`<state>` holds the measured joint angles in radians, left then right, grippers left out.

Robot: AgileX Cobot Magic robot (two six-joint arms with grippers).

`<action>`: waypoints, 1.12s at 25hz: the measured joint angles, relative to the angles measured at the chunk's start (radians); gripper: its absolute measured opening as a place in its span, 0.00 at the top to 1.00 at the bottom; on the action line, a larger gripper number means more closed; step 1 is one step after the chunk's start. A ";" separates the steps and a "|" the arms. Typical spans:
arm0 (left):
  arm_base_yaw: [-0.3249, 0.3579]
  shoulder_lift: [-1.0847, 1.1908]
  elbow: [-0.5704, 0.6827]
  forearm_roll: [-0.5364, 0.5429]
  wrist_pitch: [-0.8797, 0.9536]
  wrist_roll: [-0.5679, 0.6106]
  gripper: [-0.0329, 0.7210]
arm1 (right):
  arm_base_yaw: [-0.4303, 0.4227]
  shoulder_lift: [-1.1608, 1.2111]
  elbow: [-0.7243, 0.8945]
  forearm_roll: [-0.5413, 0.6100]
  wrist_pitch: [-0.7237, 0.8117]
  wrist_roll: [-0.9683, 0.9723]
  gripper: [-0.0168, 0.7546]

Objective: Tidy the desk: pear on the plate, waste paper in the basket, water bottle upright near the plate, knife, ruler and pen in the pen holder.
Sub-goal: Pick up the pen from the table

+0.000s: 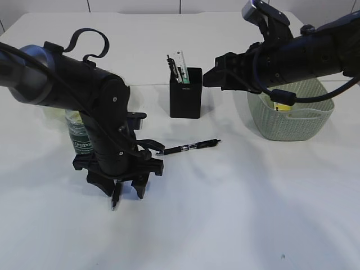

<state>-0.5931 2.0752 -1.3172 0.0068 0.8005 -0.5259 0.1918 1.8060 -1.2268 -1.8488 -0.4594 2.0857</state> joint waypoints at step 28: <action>0.000 0.022 -0.004 -0.024 0.024 0.000 0.85 | 0.000 0.000 0.000 0.000 0.000 0.000 0.50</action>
<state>-0.5931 2.0969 -1.3211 -0.0175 0.8246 -0.5264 0.1918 1.8060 -1.2268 -1.8488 -0.4594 2.0857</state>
